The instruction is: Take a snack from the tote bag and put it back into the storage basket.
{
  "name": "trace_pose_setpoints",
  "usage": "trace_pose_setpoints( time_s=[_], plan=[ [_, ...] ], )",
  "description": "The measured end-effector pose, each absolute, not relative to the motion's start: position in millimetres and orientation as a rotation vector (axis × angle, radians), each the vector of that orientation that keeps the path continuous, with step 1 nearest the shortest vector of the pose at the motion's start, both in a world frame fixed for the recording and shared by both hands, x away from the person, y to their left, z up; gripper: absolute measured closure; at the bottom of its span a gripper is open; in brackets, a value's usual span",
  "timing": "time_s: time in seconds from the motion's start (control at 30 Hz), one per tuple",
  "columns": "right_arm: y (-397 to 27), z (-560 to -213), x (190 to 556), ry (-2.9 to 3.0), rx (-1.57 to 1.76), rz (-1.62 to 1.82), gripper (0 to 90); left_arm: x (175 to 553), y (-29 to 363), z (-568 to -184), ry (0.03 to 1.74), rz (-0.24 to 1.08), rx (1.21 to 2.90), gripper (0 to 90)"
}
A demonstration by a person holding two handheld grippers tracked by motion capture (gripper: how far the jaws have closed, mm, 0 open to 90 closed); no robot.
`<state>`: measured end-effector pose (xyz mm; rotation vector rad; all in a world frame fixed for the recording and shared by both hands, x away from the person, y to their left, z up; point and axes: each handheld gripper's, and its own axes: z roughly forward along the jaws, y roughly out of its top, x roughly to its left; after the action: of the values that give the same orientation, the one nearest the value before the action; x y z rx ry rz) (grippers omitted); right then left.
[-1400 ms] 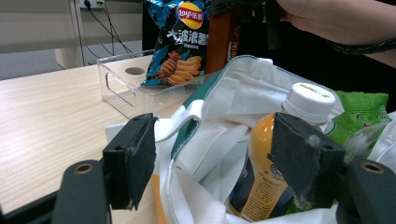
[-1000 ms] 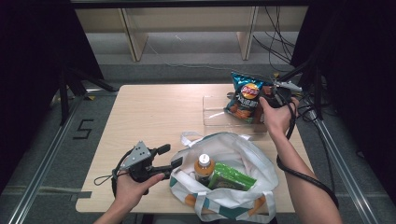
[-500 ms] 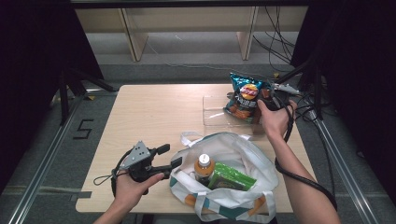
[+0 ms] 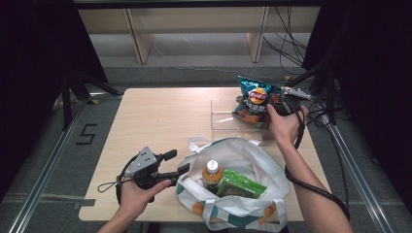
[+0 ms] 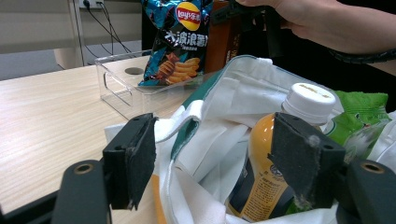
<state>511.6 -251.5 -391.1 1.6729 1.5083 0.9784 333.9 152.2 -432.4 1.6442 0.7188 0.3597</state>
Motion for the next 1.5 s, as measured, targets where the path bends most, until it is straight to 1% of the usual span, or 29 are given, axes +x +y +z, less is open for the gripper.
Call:
trace_pose_setpoints(
  time_s=[0.17,0.3,0.4,0.73,0.97,1.07,1.17,1.23,1.4,1.5],
  plan=[
    [-255,-391,513,1.527,1.647,0.984,36.1,333,152,-432,0.730,0.363,1.651,30.6],
    [-255,-392,512,1.502,1.658,0.981,28.7,333,153,-432,0.729,0.364,1.651,30.6],
    [-257,-390,509,1.510,1.661,0.992,25.7,333,152,-432,0.731,0.362,1.649,30.5],
    [-263,-376,492,1.528,1.607,1.054,25.7,333,152,-431,0.726,0.368,1.648,30.4],
    [-269,-370,477,1.563,1.569,1.117,27.9,333,152,-431,0.725,0.370,1.648,30.4],
    [-268,-368,469,1.561,1.614,1.126,29.6,334,152,-431,0.725,0.371,1.648,30.4],
    [-272,-366,463,1.598,1.566,1.126,30.9,333,152,-431,0.728,0.369,1.645,30.4],
    [-270,-365,458,1.580,1.595,1.154,32.6,333,152,-430,0.728,0.369,1.645,30.4],
    [-271,-360,446,1.633,1.551,1.174,36.9,333,152,-430,0.728,0.370,1.645,30.4],
    [-269,-358,437,1.655,1.560,1.198,41.9,333,152,-430,0.727,0.372,1.643,30.4]
  ],
)
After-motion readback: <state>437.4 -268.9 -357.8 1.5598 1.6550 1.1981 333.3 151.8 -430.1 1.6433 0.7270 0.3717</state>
